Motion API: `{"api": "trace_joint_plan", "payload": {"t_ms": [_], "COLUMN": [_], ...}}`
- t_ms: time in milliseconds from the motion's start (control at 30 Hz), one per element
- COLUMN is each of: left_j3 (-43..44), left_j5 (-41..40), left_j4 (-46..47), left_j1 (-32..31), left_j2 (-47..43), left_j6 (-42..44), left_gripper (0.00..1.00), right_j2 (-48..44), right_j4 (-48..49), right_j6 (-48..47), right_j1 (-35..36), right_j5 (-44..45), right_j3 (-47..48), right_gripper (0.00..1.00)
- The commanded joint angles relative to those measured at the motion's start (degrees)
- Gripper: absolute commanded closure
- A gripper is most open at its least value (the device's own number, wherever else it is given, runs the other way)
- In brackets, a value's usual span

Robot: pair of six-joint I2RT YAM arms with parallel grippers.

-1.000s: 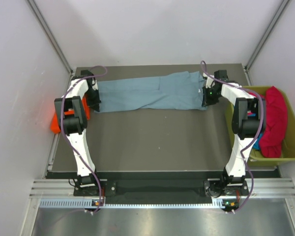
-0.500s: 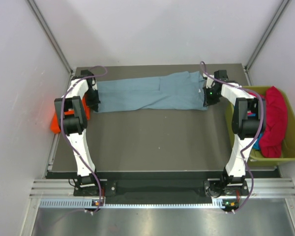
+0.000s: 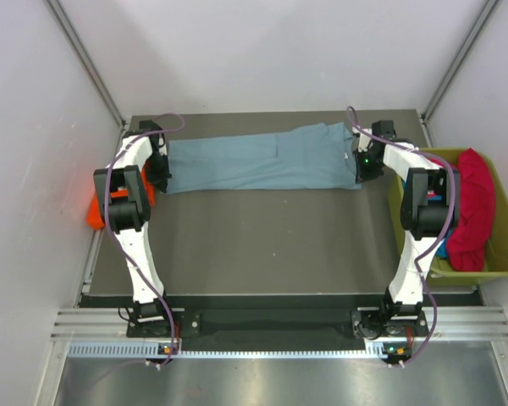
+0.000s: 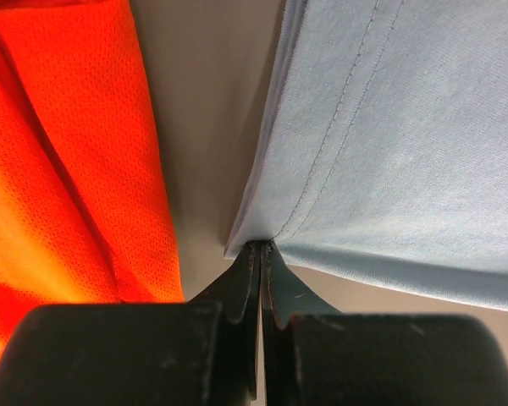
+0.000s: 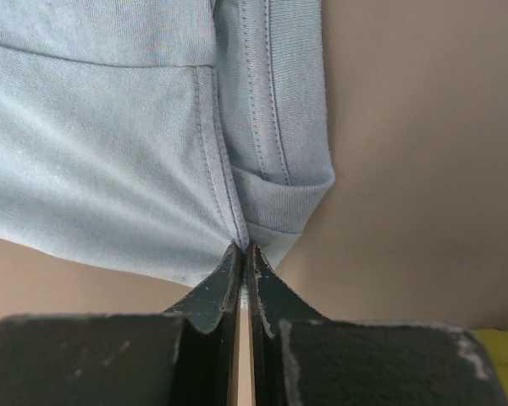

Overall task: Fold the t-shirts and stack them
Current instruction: Fold the tshirt

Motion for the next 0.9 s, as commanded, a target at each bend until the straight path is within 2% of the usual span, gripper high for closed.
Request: {"api": "trace_joint_plan", "payload": {"t_ms": [0,233,300,367,500,533,567,700,867], "left_j3": [0.74,1.09,3.1,6.43,12.42,13.39,14.96,17.61,15.87], "left_j5": [-4.11,-3.68,-1.66,-0.43,2.21,3.96,4.41,3.45,1.43], "left_j4": [-0.14,-0.23,-0.23,-0.23,0.29,0.82,1.08,1.44,0.65], "left_j1": [0.88,0.88,0.88,0.88,0.88,0.88,0.8,0.88,0.8], "left_j2": [-0.17,-0.69,-2.1,-4.02,-5.7,-5.79,-5.27,-2.55,-1.49], "left_j6": [1.15,1.06,0.71,0.27,0.62,0.79,1.14,1.5,0.97], "left_gripper": [1.0,0.98,0.94,0.9,0.72,0.65,0.63,0.62,0.62], "right_j2": [0.69,0.7,-0.53,-1.67,-5.01,-5.28,-5.63,-5.55,-3.88], "right_j4": [0.01,-0.07,0.19,0.01,-0.16,-0.16,-0.07,0.36,0.19], "right_j6": [-1.87,-1.78,-1.43,-0.55,0.94,1.47,1.74,2.18,2.62], "right_j1": [-1.75,-1.66,-1.75,-1.66,-1.31,-1.05,-0.87,-0.25,1.49], "right_j5": [3.85,3.94,3.94,3.24,3.14,3.15,2.97,2.53,1.74], "right_j3": [1.94,2.64,2.64,3.52,5.19,5.71,5.98,8.26,12.39], "right_gripper": [1.0,1.0,0.93,0.8,0.64,0.61,0.6,0.57,0.56]}}
